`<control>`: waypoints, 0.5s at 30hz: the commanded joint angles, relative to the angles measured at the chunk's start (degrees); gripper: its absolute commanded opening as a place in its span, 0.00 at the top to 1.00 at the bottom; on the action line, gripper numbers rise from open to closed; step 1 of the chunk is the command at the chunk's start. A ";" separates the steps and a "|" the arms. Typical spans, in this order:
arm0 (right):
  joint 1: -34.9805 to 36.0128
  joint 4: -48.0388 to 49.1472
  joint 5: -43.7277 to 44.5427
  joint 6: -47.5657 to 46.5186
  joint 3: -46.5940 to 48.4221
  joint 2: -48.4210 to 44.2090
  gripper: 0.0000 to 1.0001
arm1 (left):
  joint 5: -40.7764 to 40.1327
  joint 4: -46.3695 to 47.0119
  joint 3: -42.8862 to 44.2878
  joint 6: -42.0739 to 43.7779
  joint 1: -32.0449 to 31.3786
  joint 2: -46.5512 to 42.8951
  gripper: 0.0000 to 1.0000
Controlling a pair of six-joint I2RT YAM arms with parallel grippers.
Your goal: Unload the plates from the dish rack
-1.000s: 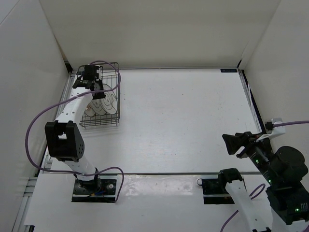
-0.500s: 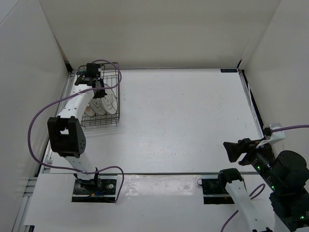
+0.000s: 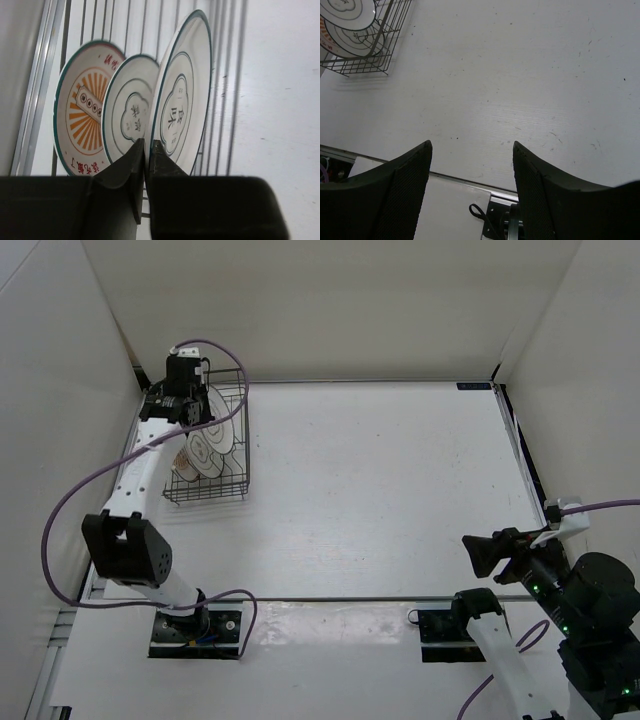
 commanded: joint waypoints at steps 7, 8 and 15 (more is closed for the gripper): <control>0.14 -3.85 1.93 0.64 2.84 -0.92 0.30 | 1.89 5.95 0.92 -1.47 -4.90 -15.57 0.93; 0.05 -4.38 2.54 0.91 3.63 -1.00 0.30 | 5.12 6.13 0.39 -2.62 -5.51 -16.37 0.93; 0.05 -13.42 2.82 3.28 10.30 0.22 0.31 | 21.65 11.75 -11.28 -12.55 -12.78 -21.56 0.96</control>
